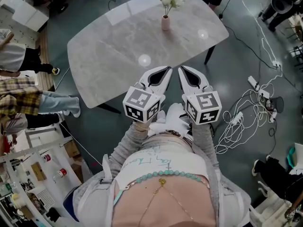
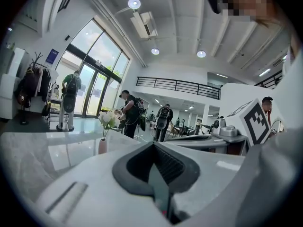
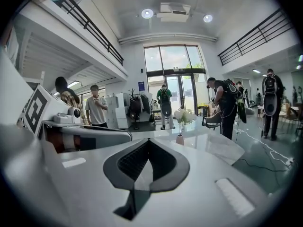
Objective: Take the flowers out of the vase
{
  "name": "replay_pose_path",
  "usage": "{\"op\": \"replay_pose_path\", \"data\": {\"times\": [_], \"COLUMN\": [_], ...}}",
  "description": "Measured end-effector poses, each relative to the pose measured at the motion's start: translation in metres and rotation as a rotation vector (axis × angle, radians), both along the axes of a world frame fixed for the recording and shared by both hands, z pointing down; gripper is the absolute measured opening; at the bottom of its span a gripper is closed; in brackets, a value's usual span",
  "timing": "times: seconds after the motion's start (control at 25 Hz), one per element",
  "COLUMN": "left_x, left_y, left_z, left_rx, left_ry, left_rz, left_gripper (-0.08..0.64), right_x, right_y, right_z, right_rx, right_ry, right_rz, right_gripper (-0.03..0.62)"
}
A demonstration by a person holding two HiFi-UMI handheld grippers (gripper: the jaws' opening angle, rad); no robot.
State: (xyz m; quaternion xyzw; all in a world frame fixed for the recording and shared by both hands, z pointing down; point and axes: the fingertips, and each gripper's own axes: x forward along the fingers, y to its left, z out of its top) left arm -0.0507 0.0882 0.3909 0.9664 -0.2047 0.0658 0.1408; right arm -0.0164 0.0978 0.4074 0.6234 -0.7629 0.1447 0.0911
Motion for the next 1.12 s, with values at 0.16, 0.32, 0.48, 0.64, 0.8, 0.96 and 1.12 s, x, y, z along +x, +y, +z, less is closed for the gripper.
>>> {"op": "replay_pose_path", "data": {"times": [0.16, 0.32, 0.48, 0.64, 0.8, 0.96, 1.12], "left_x": [0.010, 0.023, 0.044, 0.072, 0.089, 0.103, 0.111], "left_y": [-0.011, -0.031, -0.053, -0.069, -0.086, -0.097, -0.105], "left_z": [0.005, 0.004, 0.000, -0.005, -0.007, -0.011, -0.010], "left_rx": [-0.002, -0.013, -0.014, -0.014, -0.018, -0.016, -0.020], "left_ry": [-0.017, -0.029, -0.035, -0.041, -0.048, -0.048, -0.048], "left_rz": [-0.008, -0.021, -0.037, -0.047, -0.081, -0.120, -0.162], "left_gripper": [0.000, 0.000, 0.000, 0.000, 0.000, 0.000, 0.000], "right_x": [0.012, 0.024, 0.040, 0.065, 0.080, 0.099, 0.112], "right_y": [-0.012, -0.034, -0.059, -0.078, -0.096, -0.106, -0.114], "right_z": [0.000, -0.003, -0.008, -0.012, -0.017, -0.022, -0.025], "right_rx": [0.014, 0.015, 0.017, 0.010, 0.014, 0.020, 0.027], "right_ry": [-0.020, -0.032, -0.028, -0.025, -0.032, -0.033, -0.039], "right_rz": [-0.017, -0.043, -0.084, -0.109, -0.146, -0.166, -0.187], "right_gripper": [0.026, 0.026, 0.026, 0.026, 0.028, 0.028, 0.028]}}
